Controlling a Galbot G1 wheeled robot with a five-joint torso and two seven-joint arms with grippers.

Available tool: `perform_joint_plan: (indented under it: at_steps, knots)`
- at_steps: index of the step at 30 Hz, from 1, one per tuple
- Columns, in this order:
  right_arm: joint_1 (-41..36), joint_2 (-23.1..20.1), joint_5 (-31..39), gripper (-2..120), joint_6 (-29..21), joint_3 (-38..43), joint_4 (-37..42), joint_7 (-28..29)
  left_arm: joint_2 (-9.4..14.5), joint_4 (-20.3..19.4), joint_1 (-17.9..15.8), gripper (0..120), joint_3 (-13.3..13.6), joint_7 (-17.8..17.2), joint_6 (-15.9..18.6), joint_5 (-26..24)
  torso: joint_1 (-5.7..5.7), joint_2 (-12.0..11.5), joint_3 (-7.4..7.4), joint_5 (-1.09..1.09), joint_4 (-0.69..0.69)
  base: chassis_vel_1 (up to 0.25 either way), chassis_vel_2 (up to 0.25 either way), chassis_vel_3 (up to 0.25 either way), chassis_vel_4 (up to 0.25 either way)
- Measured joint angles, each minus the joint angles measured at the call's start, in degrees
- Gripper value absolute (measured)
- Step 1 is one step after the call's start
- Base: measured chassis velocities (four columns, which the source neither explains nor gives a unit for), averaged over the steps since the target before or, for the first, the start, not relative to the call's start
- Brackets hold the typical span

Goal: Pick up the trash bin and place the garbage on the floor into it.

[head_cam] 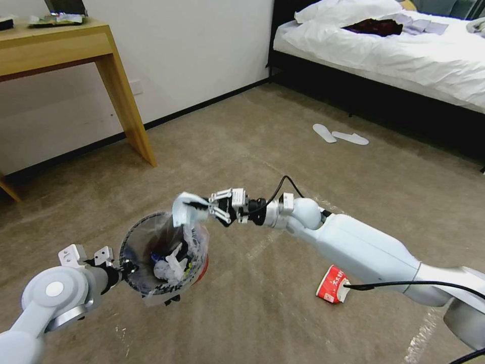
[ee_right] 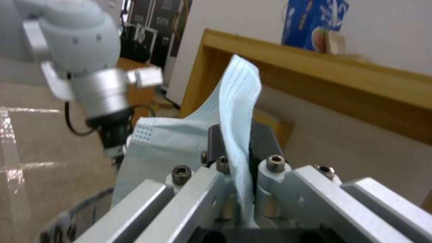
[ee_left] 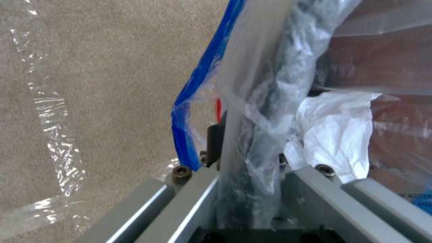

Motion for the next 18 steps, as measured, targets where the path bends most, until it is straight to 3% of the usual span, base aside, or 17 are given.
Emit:
perform_joint_plan:
  at_steps: [18]
  knots:
    - [0.52, 4.54, -2.58, 0, 0.52, -3.50, -4.07, -0.26, -0.29, -0.98, 0.85, 0, -0.21, -0.07, -0.03, 0.16, 0.00, 0.00, 0.00, -0.01, 0.01, 0.000, 0.000, 0.000, 0.000]
